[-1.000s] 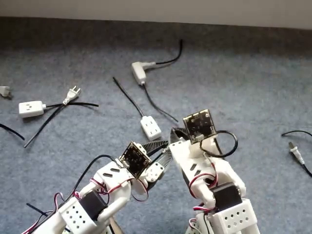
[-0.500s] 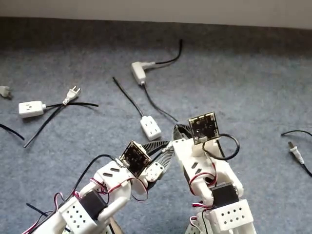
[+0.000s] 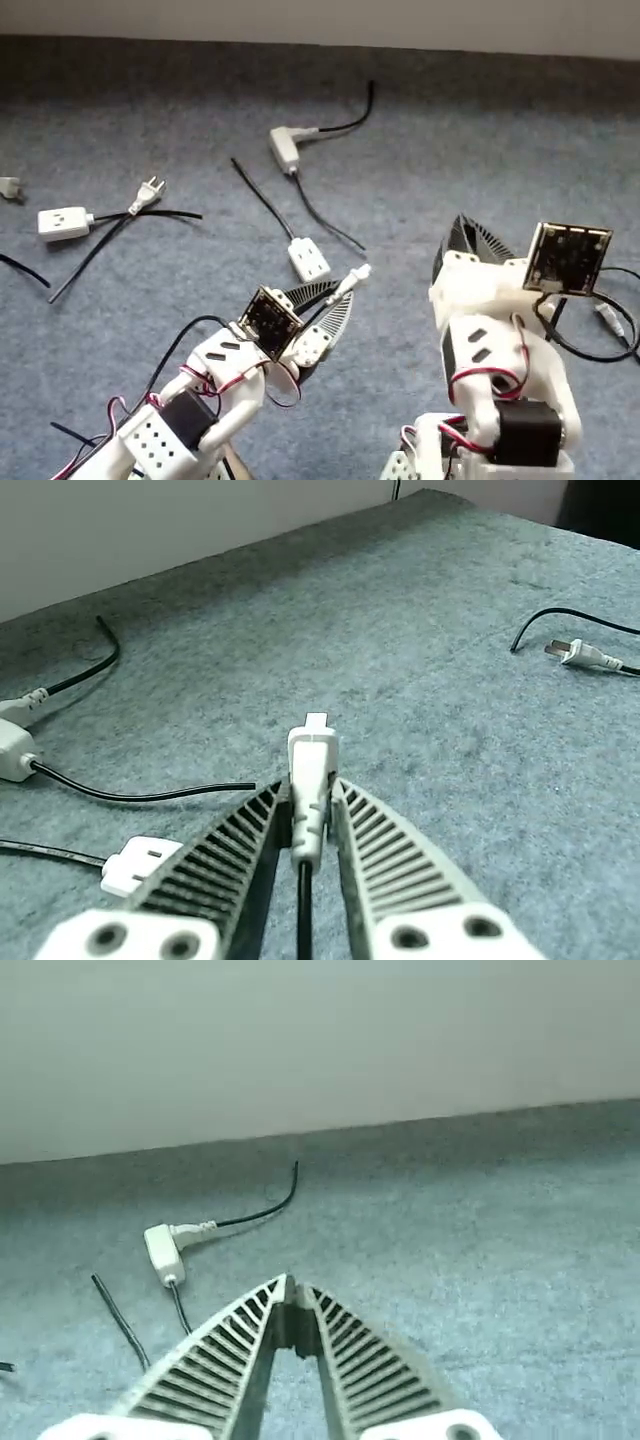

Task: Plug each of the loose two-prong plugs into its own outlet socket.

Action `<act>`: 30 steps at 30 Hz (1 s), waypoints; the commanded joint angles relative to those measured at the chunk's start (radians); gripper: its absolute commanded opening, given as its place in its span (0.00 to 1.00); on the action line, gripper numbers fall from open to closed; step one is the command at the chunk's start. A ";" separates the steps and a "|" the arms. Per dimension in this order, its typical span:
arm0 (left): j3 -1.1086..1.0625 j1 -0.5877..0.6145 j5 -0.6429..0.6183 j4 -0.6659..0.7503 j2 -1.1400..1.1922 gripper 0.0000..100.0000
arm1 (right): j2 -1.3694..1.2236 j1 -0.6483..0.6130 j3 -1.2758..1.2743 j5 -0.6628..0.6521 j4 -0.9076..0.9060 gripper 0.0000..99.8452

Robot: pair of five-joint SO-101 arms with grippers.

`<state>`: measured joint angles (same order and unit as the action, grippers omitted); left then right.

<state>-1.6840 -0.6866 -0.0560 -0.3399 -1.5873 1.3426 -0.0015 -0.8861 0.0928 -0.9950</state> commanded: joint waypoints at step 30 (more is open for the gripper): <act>0.911 0.404 0.505 -0.540 0.806 0.01 | -0.005 0.177 -0.908 -0.012 0.970 0.01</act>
<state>-1.1270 -0.3644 0.3798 -0.7864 -1.1623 1.3349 0.1903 -1.6763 0.1036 0.0008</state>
